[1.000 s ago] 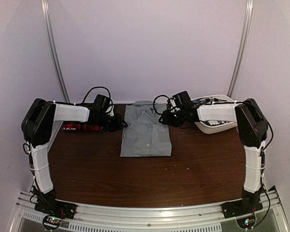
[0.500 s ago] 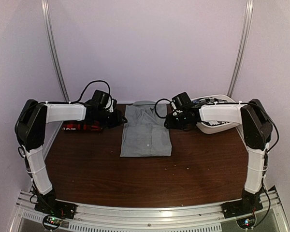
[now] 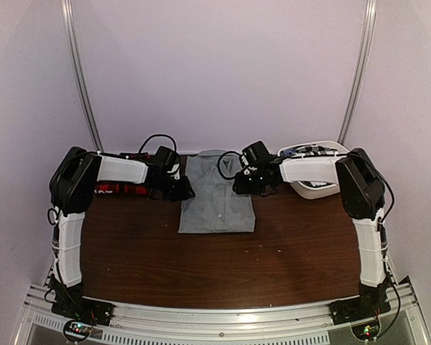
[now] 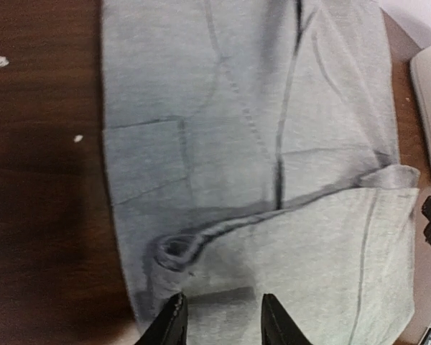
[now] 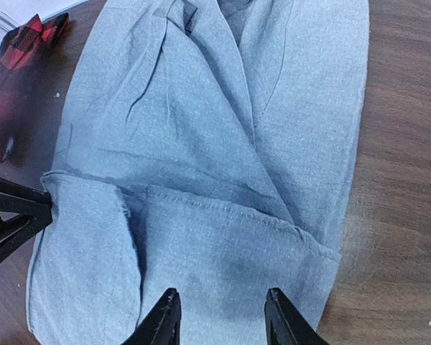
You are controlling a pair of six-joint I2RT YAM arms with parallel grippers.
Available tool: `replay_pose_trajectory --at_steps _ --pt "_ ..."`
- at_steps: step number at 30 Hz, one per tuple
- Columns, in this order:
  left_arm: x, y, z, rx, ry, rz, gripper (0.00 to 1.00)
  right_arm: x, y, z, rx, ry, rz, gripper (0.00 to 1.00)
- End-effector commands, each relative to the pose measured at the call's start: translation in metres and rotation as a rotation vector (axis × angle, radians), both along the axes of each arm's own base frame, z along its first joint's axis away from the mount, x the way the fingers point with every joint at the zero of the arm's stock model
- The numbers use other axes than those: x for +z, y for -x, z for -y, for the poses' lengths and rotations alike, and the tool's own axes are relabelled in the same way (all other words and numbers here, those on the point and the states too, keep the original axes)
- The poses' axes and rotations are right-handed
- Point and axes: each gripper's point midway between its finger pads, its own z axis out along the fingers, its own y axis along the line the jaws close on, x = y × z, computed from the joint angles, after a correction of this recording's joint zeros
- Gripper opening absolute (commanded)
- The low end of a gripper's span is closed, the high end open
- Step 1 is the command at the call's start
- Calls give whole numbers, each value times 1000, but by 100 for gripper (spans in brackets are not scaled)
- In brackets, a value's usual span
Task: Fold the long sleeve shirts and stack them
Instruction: Smooth out the 2/3-rectangle-folded shirt at the center of the board.
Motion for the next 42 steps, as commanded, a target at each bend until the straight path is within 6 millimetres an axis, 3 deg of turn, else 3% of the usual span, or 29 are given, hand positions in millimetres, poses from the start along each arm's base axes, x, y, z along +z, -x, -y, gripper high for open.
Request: replay_pose_trajectory --at_steps 1,8,18,27,30,34,42 --pt "-7 -19 -19 34 -40 13 36 -26 -7 -3 15 50 -40 42" --pt "-23 -10 -23 15 -63 -30 36 -51 -8 4 3 107 -69 46" --pt "-9 16 -27 4 -54 -33 35 -66 17 12 18 160 -104 48" --pt "1 70 -42 9 -48 -47 35 -66 50 14 28 136 -123 49" --pt "12 92 -37 -12 -31 -33 35 -66 56 15 28 137 -129 49" --pt "18 114 -32 -32 -32 -26 36 -55 54 19 8 147 -106 49" --pt "2 137 -49 -8 -98 -42 35 -9 61 23 -4 145 -41 49"
